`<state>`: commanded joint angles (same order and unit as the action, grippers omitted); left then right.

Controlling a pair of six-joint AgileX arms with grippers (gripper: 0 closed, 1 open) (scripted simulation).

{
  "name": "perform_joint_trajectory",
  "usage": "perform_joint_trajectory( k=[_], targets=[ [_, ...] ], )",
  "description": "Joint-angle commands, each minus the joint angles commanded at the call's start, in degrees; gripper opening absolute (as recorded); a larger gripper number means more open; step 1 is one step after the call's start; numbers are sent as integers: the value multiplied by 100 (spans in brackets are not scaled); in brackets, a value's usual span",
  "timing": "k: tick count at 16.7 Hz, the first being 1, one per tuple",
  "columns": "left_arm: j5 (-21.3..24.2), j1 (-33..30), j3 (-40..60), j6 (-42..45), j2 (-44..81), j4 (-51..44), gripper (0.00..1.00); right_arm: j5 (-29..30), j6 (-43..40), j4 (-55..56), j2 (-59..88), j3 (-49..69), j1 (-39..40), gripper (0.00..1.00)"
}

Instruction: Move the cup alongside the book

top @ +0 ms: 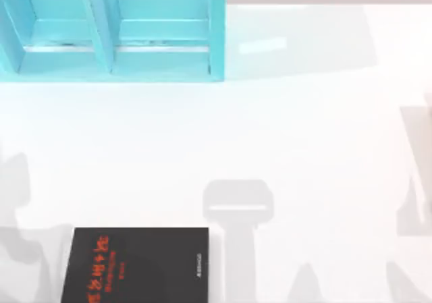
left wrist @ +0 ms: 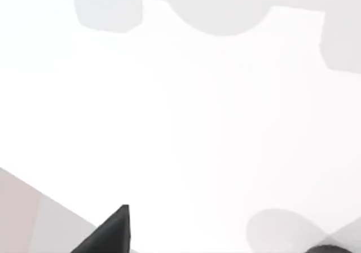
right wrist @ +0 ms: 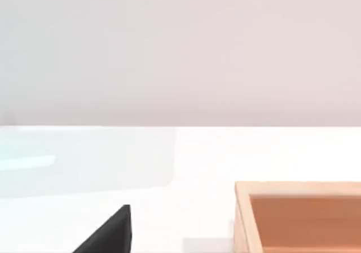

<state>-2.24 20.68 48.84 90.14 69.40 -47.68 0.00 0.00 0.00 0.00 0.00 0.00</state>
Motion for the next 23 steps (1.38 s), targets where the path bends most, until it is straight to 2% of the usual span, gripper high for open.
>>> perform_joint_trajectory(
  k=[5, 10, 14, 20, 23],
  targets=[
    [27, 1338, 1203, 2882, 1472, -1467, 100, 0, 0, 0, 0, 0, 0, 100],
    [137, 2528, 2034, 4546, 1983, -2272, 100, 0, 0, 0, 0, 0, 0, 100],
    [214, 2995, 2316, 5156, 2032, -2459, 100, 0, 0, 0, 0, 0, 0, 100],
    [212, 2991, 2292, 5173, 2022, -2434, 100, 0, 0, 0, 0, 0, 0, 100],
    [217, 3000, 1971, 5166, 2125, -2030, 100, 0, 0, 0, 0, 0, 0, 100]
  ],
)
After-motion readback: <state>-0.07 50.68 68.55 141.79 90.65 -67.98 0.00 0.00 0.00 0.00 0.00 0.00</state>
